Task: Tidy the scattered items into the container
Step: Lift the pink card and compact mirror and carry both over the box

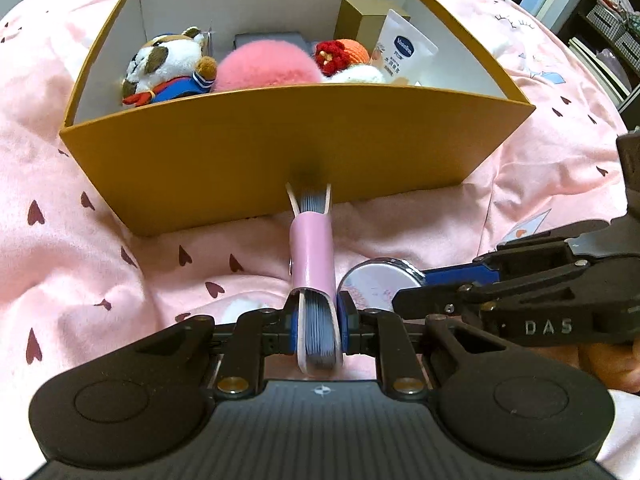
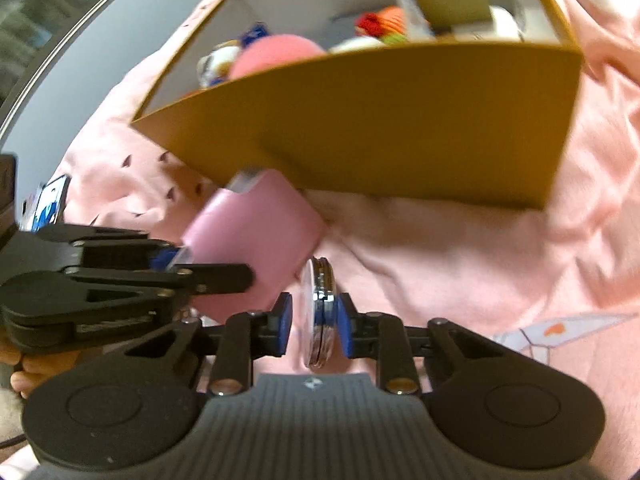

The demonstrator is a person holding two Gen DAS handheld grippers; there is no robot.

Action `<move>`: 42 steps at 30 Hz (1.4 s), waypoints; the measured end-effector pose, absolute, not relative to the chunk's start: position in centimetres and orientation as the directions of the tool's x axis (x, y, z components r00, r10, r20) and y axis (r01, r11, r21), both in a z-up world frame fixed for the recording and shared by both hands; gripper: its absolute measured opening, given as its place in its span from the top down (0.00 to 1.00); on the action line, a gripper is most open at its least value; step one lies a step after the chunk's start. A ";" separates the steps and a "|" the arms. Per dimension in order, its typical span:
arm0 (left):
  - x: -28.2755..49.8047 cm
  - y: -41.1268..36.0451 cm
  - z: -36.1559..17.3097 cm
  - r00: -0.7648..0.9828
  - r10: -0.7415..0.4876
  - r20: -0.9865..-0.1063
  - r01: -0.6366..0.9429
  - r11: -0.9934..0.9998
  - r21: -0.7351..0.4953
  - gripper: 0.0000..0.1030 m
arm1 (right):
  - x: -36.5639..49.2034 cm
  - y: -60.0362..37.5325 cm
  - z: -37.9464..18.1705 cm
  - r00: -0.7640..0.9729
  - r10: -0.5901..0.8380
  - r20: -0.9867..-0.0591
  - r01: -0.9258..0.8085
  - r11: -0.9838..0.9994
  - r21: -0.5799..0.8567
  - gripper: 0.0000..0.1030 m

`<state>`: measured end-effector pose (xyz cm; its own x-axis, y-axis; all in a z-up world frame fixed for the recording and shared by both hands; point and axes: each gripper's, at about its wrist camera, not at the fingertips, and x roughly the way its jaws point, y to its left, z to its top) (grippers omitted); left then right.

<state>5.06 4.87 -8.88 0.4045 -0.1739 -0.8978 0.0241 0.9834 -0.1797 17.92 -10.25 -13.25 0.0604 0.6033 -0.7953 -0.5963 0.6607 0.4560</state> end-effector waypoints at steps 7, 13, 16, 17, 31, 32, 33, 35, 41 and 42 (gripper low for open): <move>4.6 4.9 -8.1 0.420 -0.197 -0.886 0.050 0.980 -0.194 0.80 | 18.6 -11.3 -12.0 0.088 0.584 -0.807 -0.622 0.665 0.413 0.85; 3.4 4.8 -5.0 0.474 -0.230 -0.850 0.100 0.973 -0.207 0.80 | 17.8 -11.6 -9.0 0.148 0.620 -0.771 -0.667 0.638 0.385 0.85; 3.0 4.9 -2.9 0.512 -0.232 -0.827 0.119 0.973 -0.199 0.81 | 17.7 -12.4 -6.6 0.172 0.650 -0.740 -0.687 0.618 0.383 0.85; 2.9 5.0 -2.3 0.525 -0.232 -0.819 0.125 0.973 -0.196 0.81 | 17.7 -12.2 -5.9 0.179 0.660 -0.730 -0.696 0.609 0.380 0.85; 6.2 6.5 5.1 0.627 -0.211 -0.750 0.192 0.975 -0.114 0.81 | 18.8 -6.6 2.2 0.382 0.656 -0.651 -0.876 0.481 -0.030 0.85; 6.6 6.7 5.4 0.641 -0.189 -0.744 0.185 0.979 -0.090 0.81 | 19.1 -6.3 2.4 0.387 0.657 -0.647 -0.878 0.477 -0.041 0.85; 7.0 6.9 5.6 0.649 -0.174 -0.741 0.176 0.981 -0.077 0.81 | 19.4 -6.0 2.6 0.389 0.657 -0.645 -0.880 0.473 -0.050 0.85; 8.3 7.5 5.7 0.658 -0.149 -0.738 0.154 0.986 -0.061 0.81 | 20.3 -5.2 2.8 0.400 0.656 -0.640 -0.883 0.463 -0.078 0.85; 12.8 9.2 4.1 0.675 -0.080 -0.734 0.059 0.997 -0.054 0.81 | 22.6 -1.8 0.4 0.480 0.600 -0.640 -0.870 0.418 -0.262 0.86; 13.5 9.6 3.7 0.674 -0.082 -0.734 0.047 0.997 -0.068 0.81 | 22.9 -1.3 -0.2 0.489 0.591 -0.642 -0.868 0.405 -0.288 0.86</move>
